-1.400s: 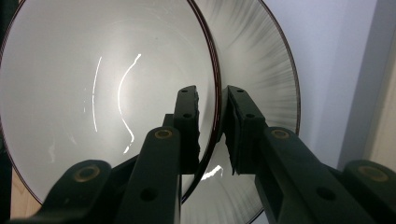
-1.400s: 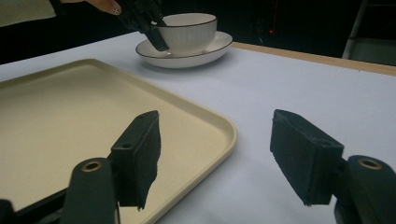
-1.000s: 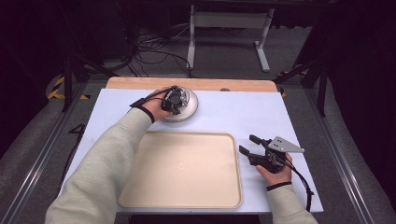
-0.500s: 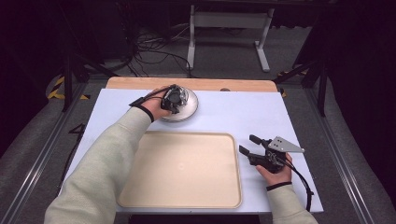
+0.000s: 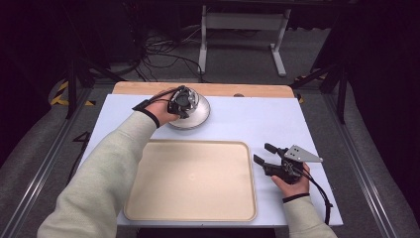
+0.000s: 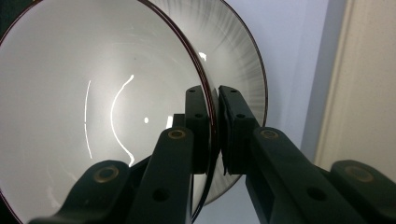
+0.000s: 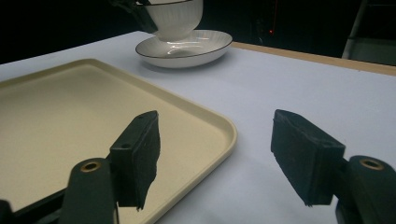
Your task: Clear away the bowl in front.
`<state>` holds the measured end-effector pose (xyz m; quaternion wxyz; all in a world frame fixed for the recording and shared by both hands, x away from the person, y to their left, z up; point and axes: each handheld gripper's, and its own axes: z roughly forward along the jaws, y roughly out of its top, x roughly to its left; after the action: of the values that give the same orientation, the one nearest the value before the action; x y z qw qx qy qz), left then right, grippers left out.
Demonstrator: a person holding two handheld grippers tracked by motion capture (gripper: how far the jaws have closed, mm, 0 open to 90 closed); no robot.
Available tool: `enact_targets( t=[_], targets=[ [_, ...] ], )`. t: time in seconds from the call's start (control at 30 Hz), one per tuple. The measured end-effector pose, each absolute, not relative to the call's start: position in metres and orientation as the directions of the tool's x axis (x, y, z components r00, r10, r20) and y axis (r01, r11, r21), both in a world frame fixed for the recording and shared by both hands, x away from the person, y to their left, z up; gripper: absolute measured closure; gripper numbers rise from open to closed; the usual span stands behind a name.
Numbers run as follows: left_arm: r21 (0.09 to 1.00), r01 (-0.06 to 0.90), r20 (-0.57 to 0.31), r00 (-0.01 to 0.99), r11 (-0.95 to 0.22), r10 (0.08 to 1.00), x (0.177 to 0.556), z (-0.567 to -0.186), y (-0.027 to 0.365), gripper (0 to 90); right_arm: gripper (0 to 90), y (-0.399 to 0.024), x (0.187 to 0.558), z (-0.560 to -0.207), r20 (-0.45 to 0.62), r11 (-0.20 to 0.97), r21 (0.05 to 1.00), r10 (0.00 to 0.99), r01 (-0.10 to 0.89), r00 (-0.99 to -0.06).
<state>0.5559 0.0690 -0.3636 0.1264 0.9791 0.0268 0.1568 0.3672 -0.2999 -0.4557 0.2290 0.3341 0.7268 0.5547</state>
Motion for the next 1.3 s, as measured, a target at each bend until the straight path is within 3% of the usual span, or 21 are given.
enact_targets(
  t=[0.57,1.3],
  targets=[
    [0.262,-0.004,0.308,0.948,-0.965,0.08,0.534,-0.334,0.077,83.4,34.1,-0.3,0.368,-0.456,0.044,0.159,0.959,0.736,0.235,-0.675],
    [0.245,-0.083,0.307,0.952,-0.966,-0.004,0.473,-0.296,0.072,83.3,33.7,-0.295,0.368,-0.456,0.014,0.207,0.948,0.728,0.24,-0.685]
  ],
)
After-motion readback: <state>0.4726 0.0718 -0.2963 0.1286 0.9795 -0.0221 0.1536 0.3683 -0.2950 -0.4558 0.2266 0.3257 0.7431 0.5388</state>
